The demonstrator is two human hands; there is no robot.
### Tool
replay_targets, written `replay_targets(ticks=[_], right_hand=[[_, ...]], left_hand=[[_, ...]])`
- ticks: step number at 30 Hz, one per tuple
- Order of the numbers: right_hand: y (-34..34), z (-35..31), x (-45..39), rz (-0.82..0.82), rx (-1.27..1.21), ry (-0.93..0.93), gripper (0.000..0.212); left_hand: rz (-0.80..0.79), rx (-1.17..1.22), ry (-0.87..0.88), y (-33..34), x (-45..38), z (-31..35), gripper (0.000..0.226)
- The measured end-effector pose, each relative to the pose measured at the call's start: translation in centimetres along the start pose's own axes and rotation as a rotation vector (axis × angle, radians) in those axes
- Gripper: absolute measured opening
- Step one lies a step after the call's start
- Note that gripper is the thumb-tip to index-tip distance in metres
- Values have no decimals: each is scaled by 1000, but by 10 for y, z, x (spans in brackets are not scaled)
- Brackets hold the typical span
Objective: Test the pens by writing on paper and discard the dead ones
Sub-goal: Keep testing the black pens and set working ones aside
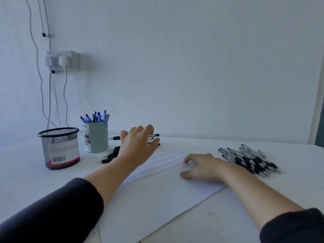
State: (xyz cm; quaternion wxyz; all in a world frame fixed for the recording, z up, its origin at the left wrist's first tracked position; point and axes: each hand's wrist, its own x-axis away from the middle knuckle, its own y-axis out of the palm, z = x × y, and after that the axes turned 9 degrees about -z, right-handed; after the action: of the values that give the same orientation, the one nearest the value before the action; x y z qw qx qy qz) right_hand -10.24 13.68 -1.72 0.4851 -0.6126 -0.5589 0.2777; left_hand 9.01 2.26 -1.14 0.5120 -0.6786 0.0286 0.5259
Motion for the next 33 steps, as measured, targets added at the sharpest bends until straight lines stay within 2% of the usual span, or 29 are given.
replay_targets(ticks=[3,12,15,20,22,25,27,29,30,31,33], right_hand=[[0,0,0,-5,-4,1,61],[0,1,0,-11,-10,4,61],[0,0,1,-10,-3,5,62],[-1,-2,3,-15,-1,9,62],[-1,-3,5,-12,3,8,62],[-2,-4,9,-24,-10,7,63],[-3,-5,15,-42,-10,3,68],[-5,-8,24,-51,11,-1,71],[-7,-10,28,-55,23,-11,70],[-8,-11,31,-61,35,-24,70],[-9,-13,35,-73,56,-44,69]], left_hand=[[43,-32,9,-1,1,0,33],[0,-22,36,-1,0,0,22],[9,-44,90,2,0,-2,26],[-97,-16,165,5,0,-2,29],[-33,17,217,3,-2,-3,37],[148,24,292,-6,-5,2,23],[145,62,205,-12,-5,5,60],[45,217,29,-17,-4,13,86],[-16,323,-64,-19,-4,18,88],[-61,455,-162,-20,-6,22,80],[-80,764,-380,-20,-8,33,36]])
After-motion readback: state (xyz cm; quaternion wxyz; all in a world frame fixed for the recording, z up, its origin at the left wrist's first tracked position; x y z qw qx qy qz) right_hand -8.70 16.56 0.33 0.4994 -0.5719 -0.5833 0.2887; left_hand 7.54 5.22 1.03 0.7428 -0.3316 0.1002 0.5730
